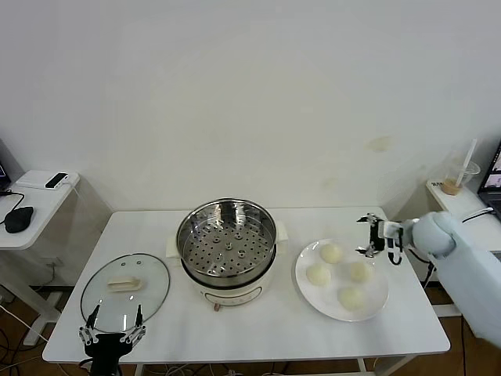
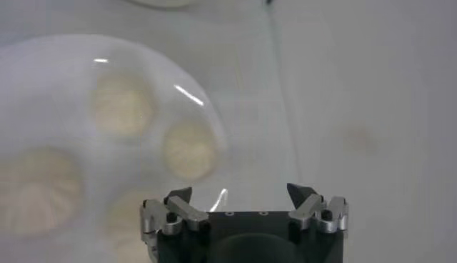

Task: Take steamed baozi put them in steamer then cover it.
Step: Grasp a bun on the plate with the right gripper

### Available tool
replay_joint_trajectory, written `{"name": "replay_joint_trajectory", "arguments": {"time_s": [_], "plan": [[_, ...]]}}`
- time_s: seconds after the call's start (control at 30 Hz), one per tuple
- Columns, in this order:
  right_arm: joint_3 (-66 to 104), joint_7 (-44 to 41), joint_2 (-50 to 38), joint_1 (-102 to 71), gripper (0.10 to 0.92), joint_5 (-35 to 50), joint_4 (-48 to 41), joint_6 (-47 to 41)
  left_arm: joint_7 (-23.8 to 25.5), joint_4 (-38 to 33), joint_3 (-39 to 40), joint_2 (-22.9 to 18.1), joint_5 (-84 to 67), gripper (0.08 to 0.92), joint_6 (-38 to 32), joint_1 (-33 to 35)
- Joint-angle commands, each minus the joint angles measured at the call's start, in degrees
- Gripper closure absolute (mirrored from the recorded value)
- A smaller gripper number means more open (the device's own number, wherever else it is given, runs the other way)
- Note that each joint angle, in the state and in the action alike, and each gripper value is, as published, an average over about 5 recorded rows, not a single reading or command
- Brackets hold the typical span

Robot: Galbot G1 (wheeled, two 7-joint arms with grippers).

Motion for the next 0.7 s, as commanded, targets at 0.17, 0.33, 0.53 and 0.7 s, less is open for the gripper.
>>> {"name": "replay_joint_trajectory", "arguments": {"time_s": [0.17,0.33,0.53,0.7], "plan": [[-14.01,-7.32,4.12,11.82,0.203,-0.13,-11.32,0.28,0.19,0.11,-0.8,0.0,0.51,0.177,0.11,-0.28],[-14.15,-6.24,6.69,11.16,0.203,0.61,-13.12,-0.51,0.27,0.5,-1.08,0.23,0.48,0.177,0.1,-0.39],[-14.8,-4.91,9.78,11.74,0.203,0.67,-14.87,-1.1,0.41,0.47,-1.69,0.42,0.47,0.177,0.15,-0.7],[-15.61,-4.65,11.59,12.16,0.203,-0.25,-16.42,-1.2,0.45,0.53,-2.13,0.49,0.45,0.177,0.14,-0.69]]}}
